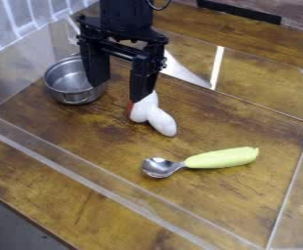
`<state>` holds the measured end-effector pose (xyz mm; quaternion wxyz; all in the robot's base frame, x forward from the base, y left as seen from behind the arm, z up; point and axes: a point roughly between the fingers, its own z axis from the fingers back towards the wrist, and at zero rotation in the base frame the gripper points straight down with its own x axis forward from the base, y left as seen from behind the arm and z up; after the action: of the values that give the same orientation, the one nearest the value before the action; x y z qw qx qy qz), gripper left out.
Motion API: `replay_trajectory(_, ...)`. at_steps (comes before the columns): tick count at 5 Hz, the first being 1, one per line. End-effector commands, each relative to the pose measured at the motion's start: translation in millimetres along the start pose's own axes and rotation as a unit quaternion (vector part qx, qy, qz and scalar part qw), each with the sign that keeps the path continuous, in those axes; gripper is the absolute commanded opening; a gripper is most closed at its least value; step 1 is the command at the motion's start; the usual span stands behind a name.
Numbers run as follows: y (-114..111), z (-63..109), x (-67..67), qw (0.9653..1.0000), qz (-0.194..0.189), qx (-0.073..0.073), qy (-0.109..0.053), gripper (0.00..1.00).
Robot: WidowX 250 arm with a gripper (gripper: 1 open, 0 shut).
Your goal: Move the green spoon to the left
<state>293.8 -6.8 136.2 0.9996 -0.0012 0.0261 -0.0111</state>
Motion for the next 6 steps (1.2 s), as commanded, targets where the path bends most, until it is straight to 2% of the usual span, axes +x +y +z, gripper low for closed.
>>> replay_trajectory(1, 0.7, -12.9, -4.6, 0.9999, 0.002, -0.005, 0.015, 1.00)
replay_trajectory(2, 0.6, -25.2, -8.2, 0.9996, 0.000, -0.010, 0.028, 1.00)
replay_trajectory(3, -17.7, -33.5, 15.7, 0.9970, -0.075, -0.010, 0.019, 1.00)
replay_trajectory(4, -45.6, -38.3, 40.8, 0.9848, -0.174, -0.006, 0.003, 1.00)
replay_trajectory(5, -84.5, -37.1, 58.9, 0.9642, -0.265, -0.003, -0.013, 1.00)
replay_trajectory(6, -118.0, -40.7, 50.8, 0.9370, -0.348, -0.002, -0.031, 1.00)
